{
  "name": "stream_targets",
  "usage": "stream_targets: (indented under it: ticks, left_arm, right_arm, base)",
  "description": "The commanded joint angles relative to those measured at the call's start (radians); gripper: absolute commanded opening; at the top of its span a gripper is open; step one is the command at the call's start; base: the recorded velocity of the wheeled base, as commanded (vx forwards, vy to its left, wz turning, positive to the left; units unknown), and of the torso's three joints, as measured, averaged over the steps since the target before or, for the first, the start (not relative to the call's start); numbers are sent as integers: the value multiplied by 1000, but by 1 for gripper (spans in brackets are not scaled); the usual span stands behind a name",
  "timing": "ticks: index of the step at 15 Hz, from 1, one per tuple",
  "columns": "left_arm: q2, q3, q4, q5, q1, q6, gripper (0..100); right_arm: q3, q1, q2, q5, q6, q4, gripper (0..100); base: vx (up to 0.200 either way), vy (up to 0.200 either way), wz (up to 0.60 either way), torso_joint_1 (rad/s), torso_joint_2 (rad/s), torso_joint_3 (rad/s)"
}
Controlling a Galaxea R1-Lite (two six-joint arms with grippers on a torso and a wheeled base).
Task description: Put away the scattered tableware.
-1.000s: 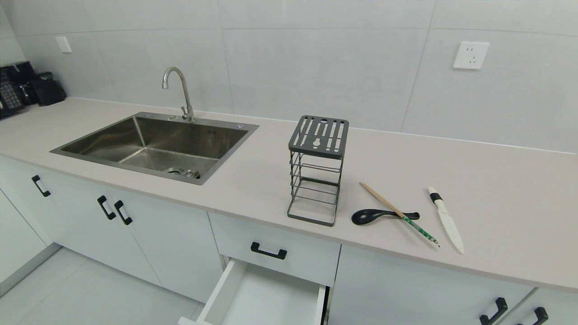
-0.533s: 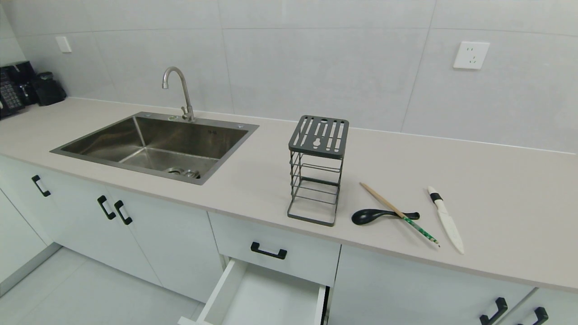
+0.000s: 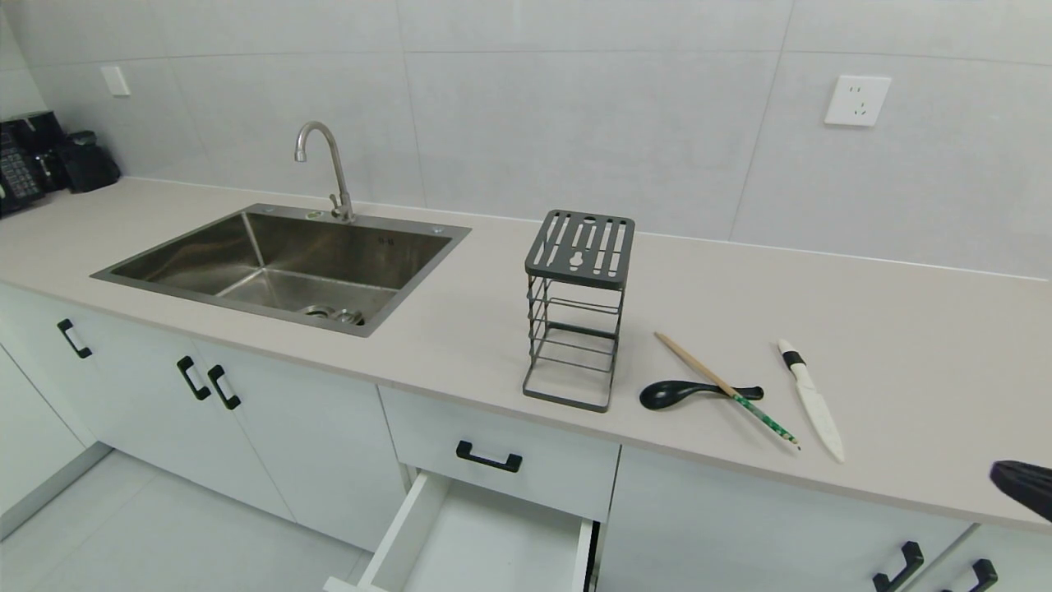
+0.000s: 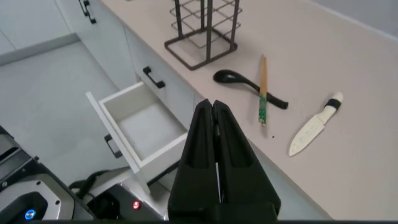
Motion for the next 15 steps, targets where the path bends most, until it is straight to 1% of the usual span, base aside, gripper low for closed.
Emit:
stream_targets:
  ticks: [1, 5, 6, 7, 10, 12, 13, 14, 15]
  left_arm:
    - [1, 0, 0, 0, 0, 0, 100]
    - [1, 0, 0, 0, 0, 0, 100]
    - [1, 0, 0, 0, 0, 0, 100]
    - [1, 0, 0, 0, 0, 0, 100]
    - [1, 0, 0, 2, 0, 0, 100]
    - [1, 0, 0, 0, 0, 0, 100]
    - [1, 0, 0, 0, 0, 0, 100]
    - [1, 0, 0, 0, 0, 0, 100]
    - [1, 0, 0, 2, 0, 0, 100]
  right_arm:
    - [-55, 125, 265, -78, -12, -1, 0]
    - [-130, 136, 461, -94, -12, -1, 0]
    - [-139, 136, 480, -107, -12, -1, 0]
    - [-173, 136, 535, -145, -4, -1, 0]
    - [-245, 139, 657, -157, 29, -1, 0]
    - [-263, 140, 694, -196, 57, -3, 0]
    - [-291, 154, 728, -216, 138, -1, 0]
    - [-302, 157, 742, -233, 180, -1, 0]
    - [-302, 157, 751, -252, 184, -1, 100]
  base:
    - [0, 0, 0, 0, 0, 0]
    - [0, 0, 0, 0, 0, 0]
    - [0, 0, 0, 0, 0, 0]
    - [0, 0, 0, 0, 0, 0]
    - [0, 0, 0, 0, 0, 0]
    - [0, 0, 0, 0, 0, 0]
    - [0, 0, 0, 0, 0, 0]
    - [0, 0, 0, 0, 0, 0]
    - [0, 0, 0, 0, 0, 0]
